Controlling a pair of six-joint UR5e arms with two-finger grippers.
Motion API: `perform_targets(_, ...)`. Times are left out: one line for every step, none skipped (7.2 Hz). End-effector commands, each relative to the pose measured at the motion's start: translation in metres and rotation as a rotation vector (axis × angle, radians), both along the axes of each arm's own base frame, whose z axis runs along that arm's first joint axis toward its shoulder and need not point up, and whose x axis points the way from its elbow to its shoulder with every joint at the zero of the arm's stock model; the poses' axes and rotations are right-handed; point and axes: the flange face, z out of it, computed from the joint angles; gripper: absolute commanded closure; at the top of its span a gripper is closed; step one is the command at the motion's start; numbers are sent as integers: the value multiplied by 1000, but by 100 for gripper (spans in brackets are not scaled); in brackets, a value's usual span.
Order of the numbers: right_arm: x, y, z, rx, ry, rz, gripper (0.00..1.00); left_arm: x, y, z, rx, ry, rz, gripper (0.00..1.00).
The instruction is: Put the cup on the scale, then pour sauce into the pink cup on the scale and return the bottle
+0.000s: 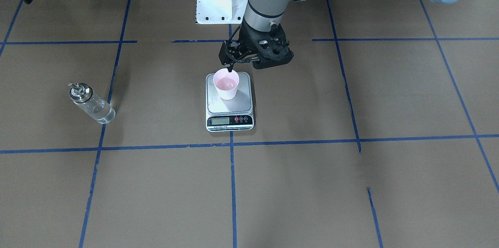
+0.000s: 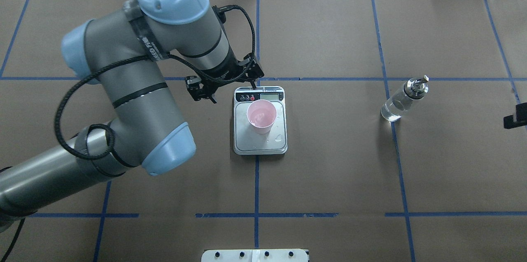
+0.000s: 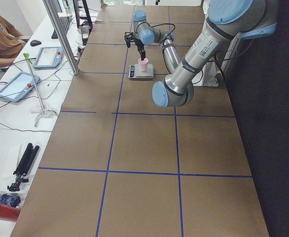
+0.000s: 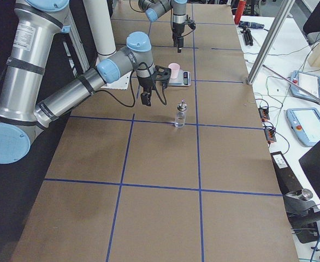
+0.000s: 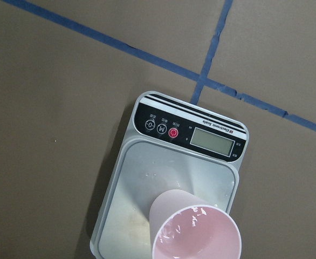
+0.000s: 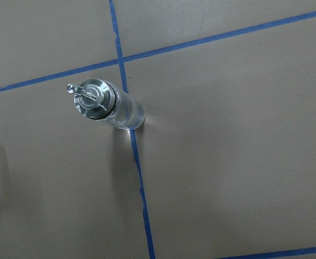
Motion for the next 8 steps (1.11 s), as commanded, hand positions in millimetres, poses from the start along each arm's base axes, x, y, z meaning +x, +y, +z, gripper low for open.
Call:
perform_targets(-70,15,-10,88,67,73,0,-58,5,19,76,-24,16,0)
perform_targets(-89,19,-11,148,81,84,0,-73,7,33,110,-43,35,0)
perform_targets(-110,20,-9,216,62,120,0,-91,7,49,141,-57,43,0)
perform_targets(-125,13,-2,278,-11,194,0,-102,10,58,168,-63,52,0)
perform_targets(-131,8,18,331,-81,220,0,-113,15,66,196,-68,66,0)
perform_targets(-131,4,47,383,-96,254,0,-121,18,73,221,-75,75,0)
perform_targets(-145,11,54,435,-60,281,0,-127,13,75,259,-86,89,0)
perform_targets(-171,23,65,519,7,326,0,-145,8,85,297,-103,99,0)
